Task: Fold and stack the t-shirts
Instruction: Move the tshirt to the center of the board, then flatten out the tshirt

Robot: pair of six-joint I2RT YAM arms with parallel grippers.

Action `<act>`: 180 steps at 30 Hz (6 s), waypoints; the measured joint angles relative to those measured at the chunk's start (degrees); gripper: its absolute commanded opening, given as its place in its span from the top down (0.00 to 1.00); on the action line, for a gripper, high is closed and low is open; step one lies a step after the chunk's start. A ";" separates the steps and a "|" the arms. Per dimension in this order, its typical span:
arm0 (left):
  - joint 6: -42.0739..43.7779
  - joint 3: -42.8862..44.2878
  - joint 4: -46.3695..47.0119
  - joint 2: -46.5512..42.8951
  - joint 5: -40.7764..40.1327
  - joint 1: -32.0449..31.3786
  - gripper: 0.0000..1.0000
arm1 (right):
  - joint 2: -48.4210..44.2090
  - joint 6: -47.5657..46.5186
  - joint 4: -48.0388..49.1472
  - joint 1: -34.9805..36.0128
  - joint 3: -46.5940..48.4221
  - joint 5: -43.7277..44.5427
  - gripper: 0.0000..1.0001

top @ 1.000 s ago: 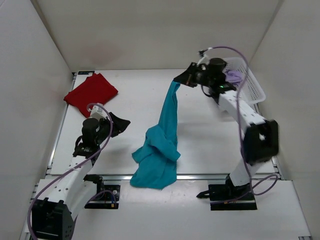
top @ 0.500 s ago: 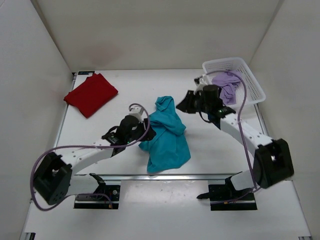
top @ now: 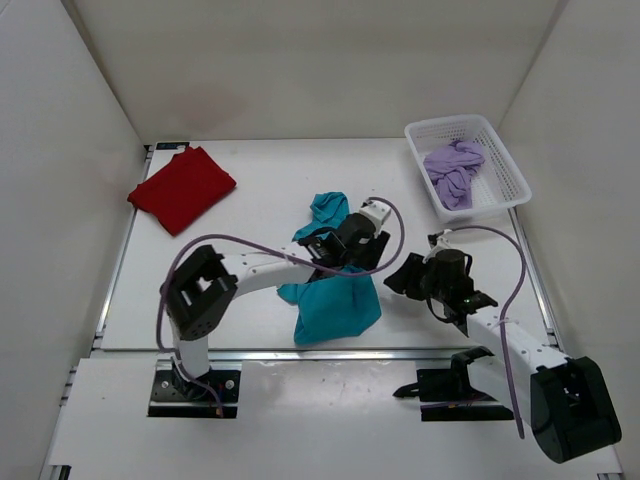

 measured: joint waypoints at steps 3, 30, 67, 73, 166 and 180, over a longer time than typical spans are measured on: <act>3.17 5.31 -2.45 6.05 -1.36 -0.83 0.30 | -1.33 0.35 2.10 2.19 -0.76 -0.42 0.59; 1.70 2.58 -4.96 5.25 -0.20 9.42 1.00 | 6.73 1.60 6.84 10.23 -4.26 -5.01 1.00; -0.17 12.85 -33.07 -42.23 11.41 49.46 0.95 | 8.20 -16.20 -39.60 13.09 77.26 2.78 1.00; -0.48 7.39 -35.56 -43.47 12.28 51.06 0.95 | 7.32 -17.53 -42.23 29.64 82.42 9.14 1.00; -17.88 -52.63 -8.00 -54.14 9.57 49.40 0.37 | -1.97 1.84 -6.25 1.90 -2.21 11.96 0.63; -19.63 -51.54 -0.26 -40.24 10.58 46.97 0.82 | 3.72 3.69 -4.04 3.56 -1.36 5.11 1.00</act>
